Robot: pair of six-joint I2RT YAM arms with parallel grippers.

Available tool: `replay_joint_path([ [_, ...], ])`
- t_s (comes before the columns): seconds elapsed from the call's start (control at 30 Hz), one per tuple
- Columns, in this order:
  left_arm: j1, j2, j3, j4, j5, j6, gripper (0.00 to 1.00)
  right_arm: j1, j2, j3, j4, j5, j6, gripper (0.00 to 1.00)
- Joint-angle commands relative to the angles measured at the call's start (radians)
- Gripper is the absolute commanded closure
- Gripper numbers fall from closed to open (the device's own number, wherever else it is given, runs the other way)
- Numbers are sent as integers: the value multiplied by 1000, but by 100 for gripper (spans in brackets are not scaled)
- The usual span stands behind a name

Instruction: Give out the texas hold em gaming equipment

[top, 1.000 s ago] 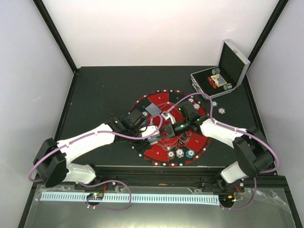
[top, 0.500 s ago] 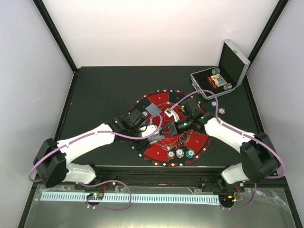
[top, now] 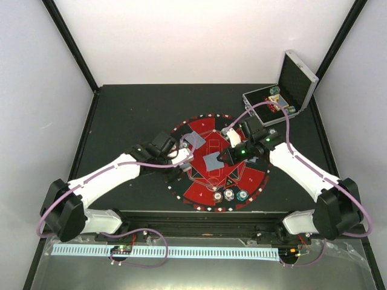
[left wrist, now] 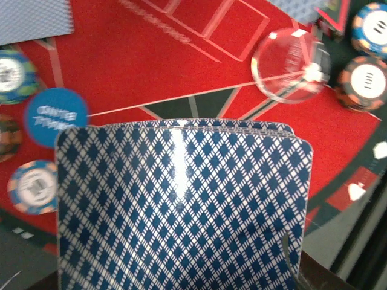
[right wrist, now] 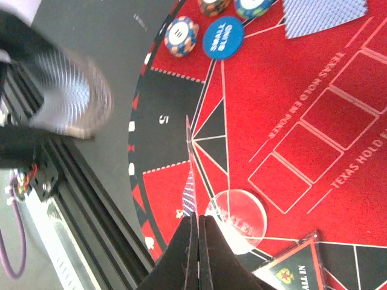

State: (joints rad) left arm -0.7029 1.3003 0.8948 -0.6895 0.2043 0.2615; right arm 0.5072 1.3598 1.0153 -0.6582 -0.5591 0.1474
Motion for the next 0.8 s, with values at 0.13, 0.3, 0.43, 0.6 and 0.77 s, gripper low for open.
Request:
replay_joint_path([
  [0.13,96,-66,23,8,-50,-25,66,139,26,30,-116,-41,-186,99],
  [0.3,97,-62,23,4,-59,-28,66,190,120,81,-153,-75,-269,99],
  [0.43,98,-65,20,5,-61,-30,66,223,238,154,-183,-100,-330,99],
  [0.6,99,-69,19,8,-63,-30,66,251,395,244,-234,-131,-407,99],
  [0.77,102,-72,16,9,-64,-30,66,252,503,286,-273,-129,-467,99],
])
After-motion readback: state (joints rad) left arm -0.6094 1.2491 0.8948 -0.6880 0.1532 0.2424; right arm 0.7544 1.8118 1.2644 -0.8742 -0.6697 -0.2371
